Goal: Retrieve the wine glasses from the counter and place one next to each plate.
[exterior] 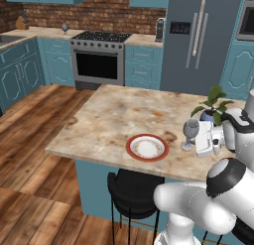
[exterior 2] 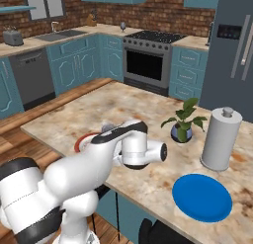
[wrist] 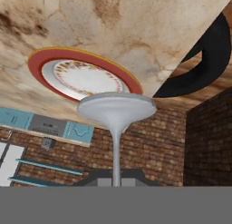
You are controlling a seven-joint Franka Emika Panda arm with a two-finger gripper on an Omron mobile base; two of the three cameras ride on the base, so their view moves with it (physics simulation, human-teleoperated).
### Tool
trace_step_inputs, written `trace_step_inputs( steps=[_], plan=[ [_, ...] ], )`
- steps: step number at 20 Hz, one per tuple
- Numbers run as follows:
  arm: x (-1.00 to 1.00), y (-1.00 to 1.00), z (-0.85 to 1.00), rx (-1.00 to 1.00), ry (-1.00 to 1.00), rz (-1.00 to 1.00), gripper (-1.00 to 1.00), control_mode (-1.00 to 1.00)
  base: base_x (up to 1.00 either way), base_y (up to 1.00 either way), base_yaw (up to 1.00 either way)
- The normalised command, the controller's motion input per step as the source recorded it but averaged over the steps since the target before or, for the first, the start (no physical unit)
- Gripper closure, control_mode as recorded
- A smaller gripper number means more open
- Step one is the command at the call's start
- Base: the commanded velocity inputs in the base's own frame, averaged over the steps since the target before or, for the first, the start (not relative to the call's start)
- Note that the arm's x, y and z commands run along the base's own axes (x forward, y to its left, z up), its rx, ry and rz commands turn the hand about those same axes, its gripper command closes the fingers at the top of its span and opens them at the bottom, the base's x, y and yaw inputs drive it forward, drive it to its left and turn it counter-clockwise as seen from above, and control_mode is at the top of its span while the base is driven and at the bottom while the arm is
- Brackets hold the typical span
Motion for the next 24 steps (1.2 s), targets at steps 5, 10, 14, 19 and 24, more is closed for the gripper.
trace_step_inputs(
  steps=[5, 10, 14, 19, 24],
  plan=[
    [0.0, 0.03, -0.21, -0.03, 0.04, 0.0, 1.0, -1.0, 0.0, 0.0, 0.0],
    [0.06, 0.0, -0.23, -0.04, 0.01, 0.0, 1.0, -1.0, 0.0, 0.0, 0.0],
    [0.13, 0.0, -0.15, -0.02, 0.0, 0.0, 1.0, -1.0, 0.0, 0.0, 0.0],
    [0.07, 0.0, -0.14, 0.0, 0.0, 0.0, 1.0, -1.0, 0.0, 0.0, 0.0],
    [0.03, 0.0, -0.2, 0.0, -0.02, 0.0, 1.0, -1.0, 0.0, 0.0, 0.0]
  ],
)
